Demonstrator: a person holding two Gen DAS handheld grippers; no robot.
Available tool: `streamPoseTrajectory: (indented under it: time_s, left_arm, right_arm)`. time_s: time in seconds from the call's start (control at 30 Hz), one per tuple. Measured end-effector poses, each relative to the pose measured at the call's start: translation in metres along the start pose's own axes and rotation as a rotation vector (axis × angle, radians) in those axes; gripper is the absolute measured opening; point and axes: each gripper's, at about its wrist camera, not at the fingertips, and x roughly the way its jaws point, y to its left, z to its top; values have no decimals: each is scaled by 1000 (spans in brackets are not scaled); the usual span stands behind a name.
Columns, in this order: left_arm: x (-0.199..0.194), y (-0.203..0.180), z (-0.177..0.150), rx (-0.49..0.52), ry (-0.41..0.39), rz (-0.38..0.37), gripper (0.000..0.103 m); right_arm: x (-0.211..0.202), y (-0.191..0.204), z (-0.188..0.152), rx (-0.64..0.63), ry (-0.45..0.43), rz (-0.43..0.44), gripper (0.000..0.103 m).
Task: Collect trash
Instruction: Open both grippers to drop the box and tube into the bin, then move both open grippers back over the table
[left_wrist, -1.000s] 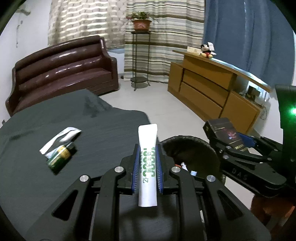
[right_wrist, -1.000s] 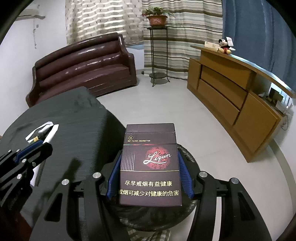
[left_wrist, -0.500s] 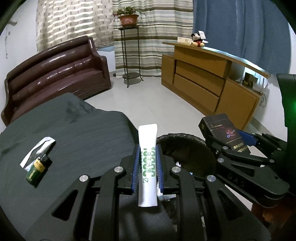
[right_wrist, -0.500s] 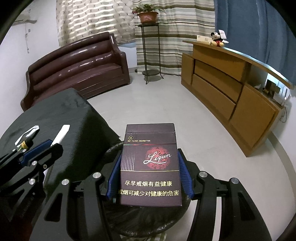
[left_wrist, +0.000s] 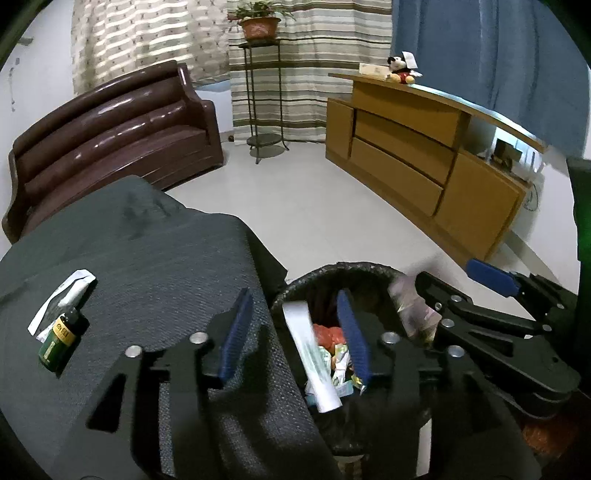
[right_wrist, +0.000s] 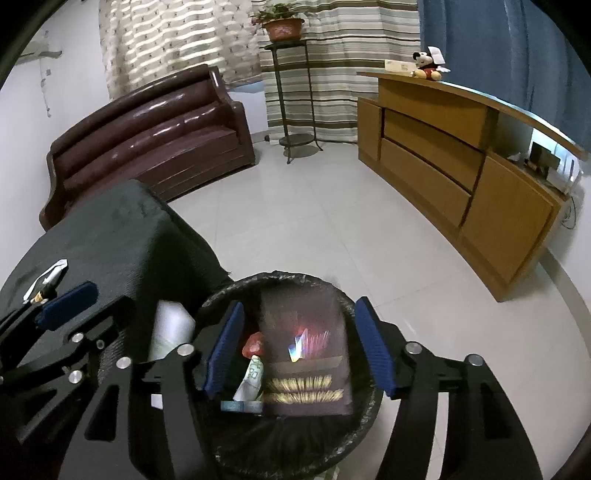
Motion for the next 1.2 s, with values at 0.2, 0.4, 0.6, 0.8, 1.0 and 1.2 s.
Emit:
streamPoseTrajectory:
  time_s: [0.2, 0.4, 0.6, 0.8, 1.0, 1.2]
  left_arm:
    - [-1, 3, -1, -9, -1, 6, 56]
    - [-2, 1, -1, -12, -12, 11, 60]
    - [-10, 5, -2, -17, -20, 24, 62]
    - [-23, 20, -6, -34, -27, 55, 64]
    - [-43, 49, -16, -72, -31, 105, 65]
    - [-68, 94, -34, -128, -31, 186, 66]
  right_arm:
    - [0, -1, -1, 7, 1, -8, 62]
    - [0, -3, 0, 7, 1, -10, 62]
    - [-1, -4, 2, 21, 9, -7, 64]
    - [-1, 13, 2, -7, 20, 13, 64]
    - [-6, 37, 3, -43, 20, 53, 64]
    - [-12, 77, 4, -92, 19, 114, 65]
